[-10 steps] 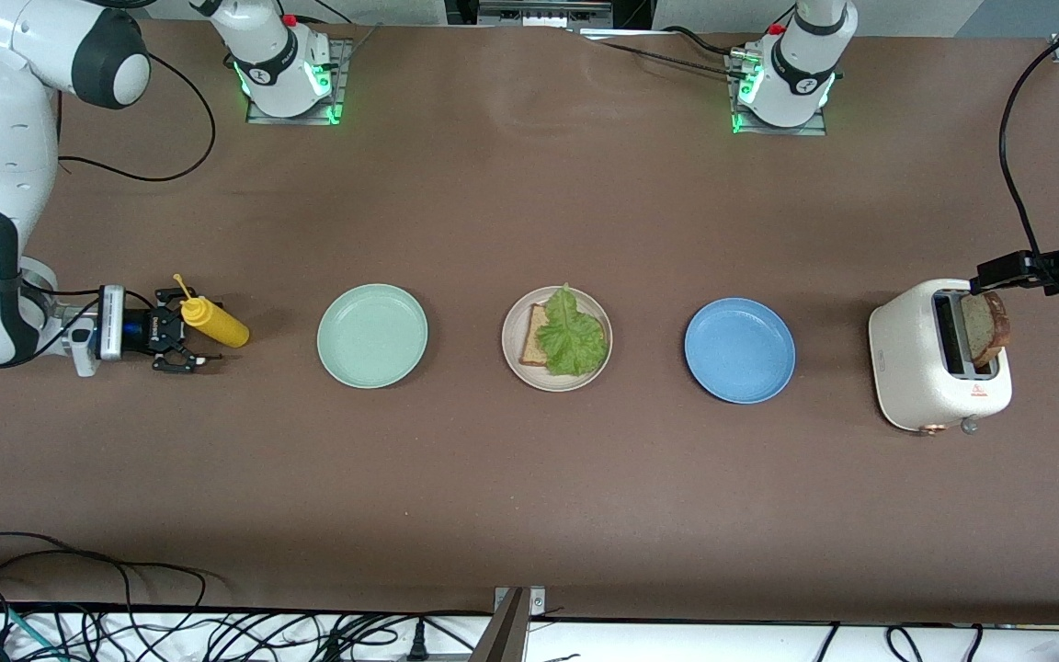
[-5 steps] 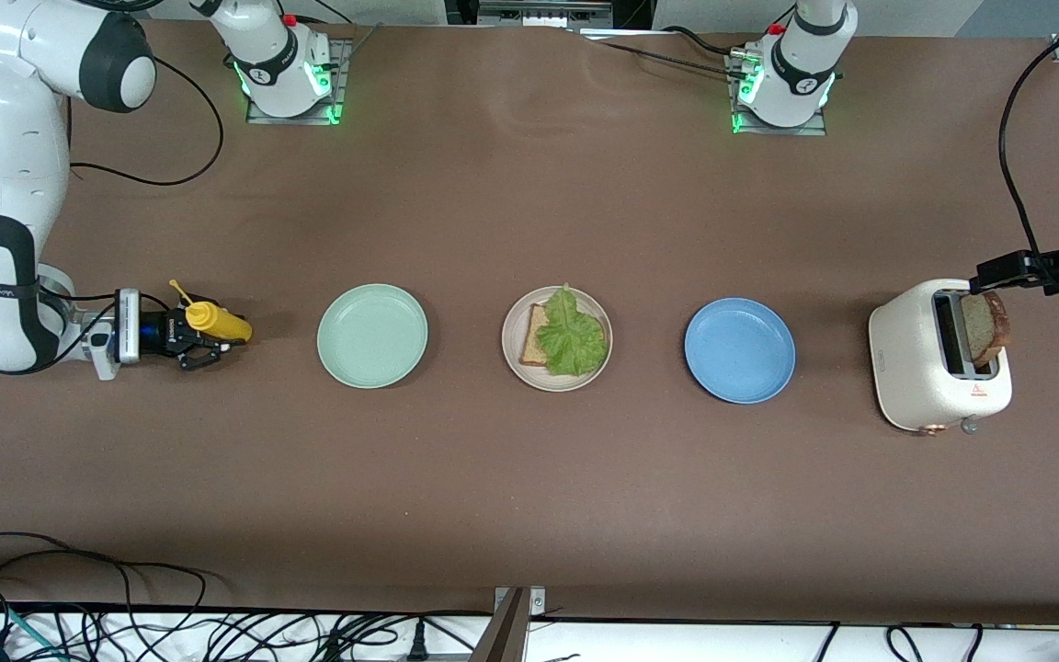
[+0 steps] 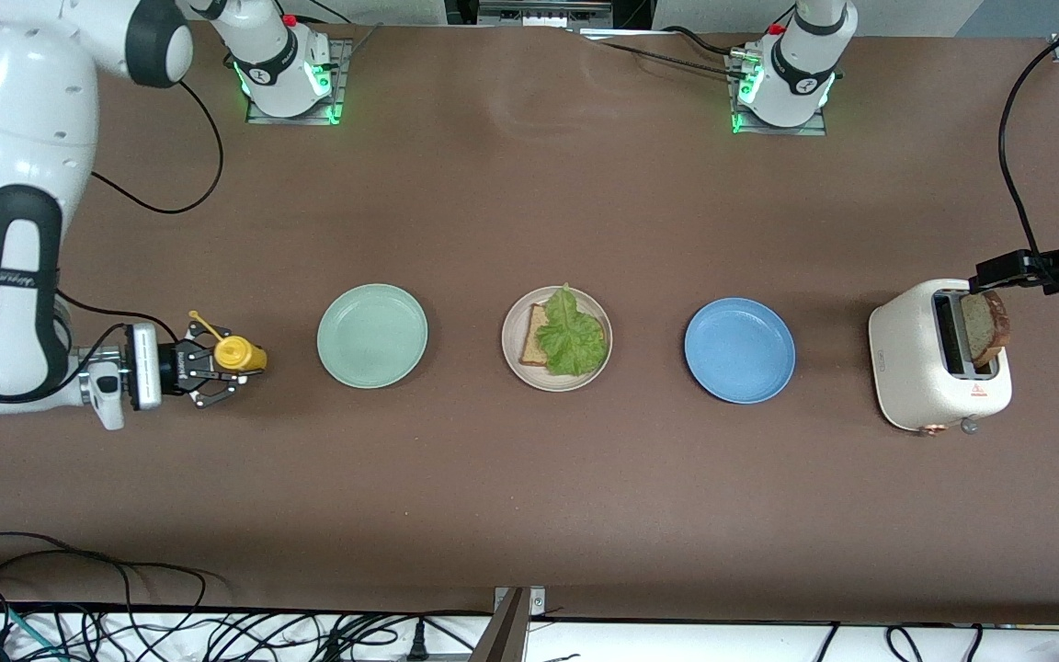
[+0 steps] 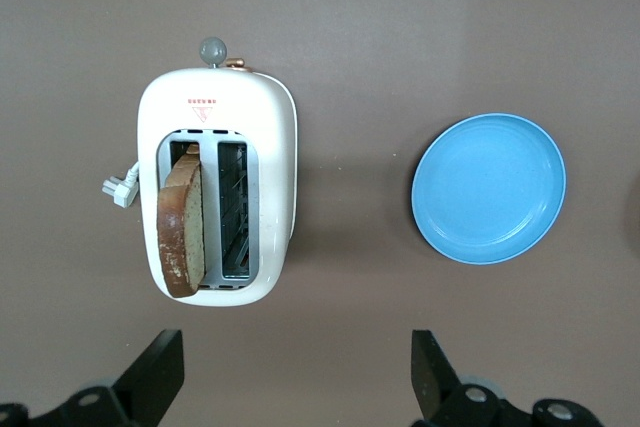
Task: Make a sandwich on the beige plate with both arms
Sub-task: 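Carry the bottle over the beige plate while the left gripper grasps the bread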
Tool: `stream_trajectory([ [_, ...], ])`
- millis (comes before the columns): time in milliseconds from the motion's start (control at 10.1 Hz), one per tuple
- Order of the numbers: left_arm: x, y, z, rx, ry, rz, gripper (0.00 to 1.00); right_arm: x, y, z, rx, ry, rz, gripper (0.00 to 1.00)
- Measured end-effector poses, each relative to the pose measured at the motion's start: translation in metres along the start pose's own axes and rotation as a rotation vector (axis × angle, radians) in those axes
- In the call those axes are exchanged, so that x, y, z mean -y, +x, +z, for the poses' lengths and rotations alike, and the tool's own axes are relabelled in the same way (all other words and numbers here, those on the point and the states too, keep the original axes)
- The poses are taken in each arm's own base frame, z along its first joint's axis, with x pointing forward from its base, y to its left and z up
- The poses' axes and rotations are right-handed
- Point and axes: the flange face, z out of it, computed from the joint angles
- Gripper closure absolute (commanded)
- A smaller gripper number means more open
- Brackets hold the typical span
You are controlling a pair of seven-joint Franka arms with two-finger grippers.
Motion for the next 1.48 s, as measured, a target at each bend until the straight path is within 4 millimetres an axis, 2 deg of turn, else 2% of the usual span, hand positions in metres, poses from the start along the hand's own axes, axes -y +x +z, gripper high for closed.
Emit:
stream_trajectory([
  [197,0.000,0.000,0.000,0.000,0.000,0.000,0.00,-0.006,0.079,0.027,0.145,-0.028,0.057,1.00],
  [395,0.000,0.000,0.000,0.002,0.000,0.000,0.00,-0.008,0.150,0.070,0.306,-0.098,0.091,1.00],
  [592,0.008,-0.001,0.003,0.009,-0.001,-0.014,0.00,-0.002,0.224,0.131,0.516,-0.213,0.060,1.00],
  [691,0.021,0.001,0.009,0.021,-0.002,-0.034,0.00,0.001,0.249,0.164,0.603,-0.274,0.042,1.00],
  [888,0.058,0.007,0.037,0.062,0.017,-0.077,0.00,0.012,0.281,0.233,0.750,-0.372,0.028,1.00],
  [987,0.068,0.013,0.053,0.073,0.055,-0.077,0.00,0.018,0.289,0.262,0.819,-0.410,0.004,1.00],
  [1184,0.077,0.028,0.086,0.087,0.074,-0.044,0.00,0.026,0.292,0.313,0.979,-0.463,-0.093,1.00],
  [1283,0.087,0.033,0.104,0.096,0.067,-0.033,0.00,0.029,0.290,0.332,1.052,-0.475,-0.142,1.00],
  [1481,0.100,0.036,0.132,0.130,0.054,-0.032,0.00,0.034,0.284,0.354,1.168,-0.485,-0.197,1.00],
])
